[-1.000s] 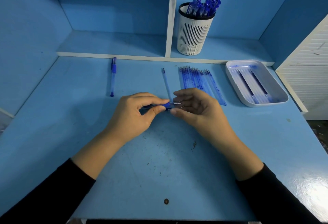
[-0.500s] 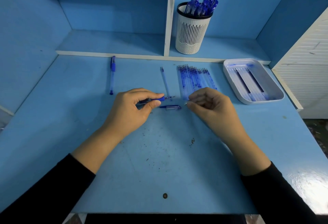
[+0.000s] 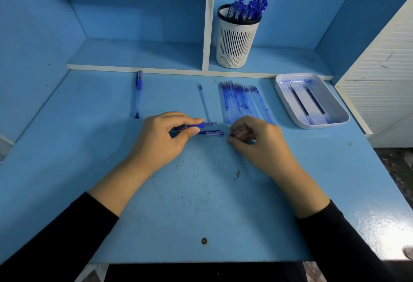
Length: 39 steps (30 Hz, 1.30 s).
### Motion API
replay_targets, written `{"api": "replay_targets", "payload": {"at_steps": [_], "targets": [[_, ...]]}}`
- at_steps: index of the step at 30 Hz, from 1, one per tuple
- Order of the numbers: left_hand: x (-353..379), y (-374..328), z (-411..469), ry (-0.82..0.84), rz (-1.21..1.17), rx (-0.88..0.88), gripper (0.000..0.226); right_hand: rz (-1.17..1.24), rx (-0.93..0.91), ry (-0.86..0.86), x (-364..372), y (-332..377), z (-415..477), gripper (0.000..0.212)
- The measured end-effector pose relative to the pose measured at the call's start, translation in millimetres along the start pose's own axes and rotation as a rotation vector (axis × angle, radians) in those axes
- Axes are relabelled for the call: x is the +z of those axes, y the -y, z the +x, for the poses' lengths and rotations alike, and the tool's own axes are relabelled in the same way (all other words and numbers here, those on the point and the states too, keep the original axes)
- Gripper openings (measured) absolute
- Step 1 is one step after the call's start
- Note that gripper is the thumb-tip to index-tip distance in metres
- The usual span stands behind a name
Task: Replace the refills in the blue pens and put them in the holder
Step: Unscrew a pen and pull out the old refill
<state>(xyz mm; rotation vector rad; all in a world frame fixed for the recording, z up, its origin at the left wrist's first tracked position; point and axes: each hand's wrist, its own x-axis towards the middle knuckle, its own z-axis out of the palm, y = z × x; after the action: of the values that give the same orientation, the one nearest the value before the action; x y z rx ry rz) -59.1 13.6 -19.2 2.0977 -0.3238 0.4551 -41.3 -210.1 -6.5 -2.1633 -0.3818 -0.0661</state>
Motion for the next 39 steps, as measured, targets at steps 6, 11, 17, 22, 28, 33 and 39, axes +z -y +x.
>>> {"api": "replay_targets", "payload": {"at_steps": [6,11,17,22,28,33,39], "targets": [[0,-2,0,0.001,0.006,0.047,0.017,0.223,0.107,-0.054,-7,3,0,0.016],[3,-5,-1,-0.001,0.011,0.090,0.016,0.365,0.019,-0.008,1,12,-1,0.022],[3,-7,-1,-0.019,0.034,0.119,0.017,0.329,0.006,-0.049,8,17,1,0.008],[2,-5,0,-0.065,-0.011,0.050,0.019,0.632,0.042,-0.239,-10,16,4,0.010],[11,-10,2,-0.116,-0.042,0.002,0.020,0.703,-0.034,-0.556,-1,29,6,0.019],[15,-16,4,-0.134,-0.070,0.007,0.023,0.703,-0.010,-0.584,2,35,20,0.016],[9,-3,17,-0.122,-0.049,-0.028,0.021,0.844,0.093,-0.544,-18,24,65,0.015]]}}
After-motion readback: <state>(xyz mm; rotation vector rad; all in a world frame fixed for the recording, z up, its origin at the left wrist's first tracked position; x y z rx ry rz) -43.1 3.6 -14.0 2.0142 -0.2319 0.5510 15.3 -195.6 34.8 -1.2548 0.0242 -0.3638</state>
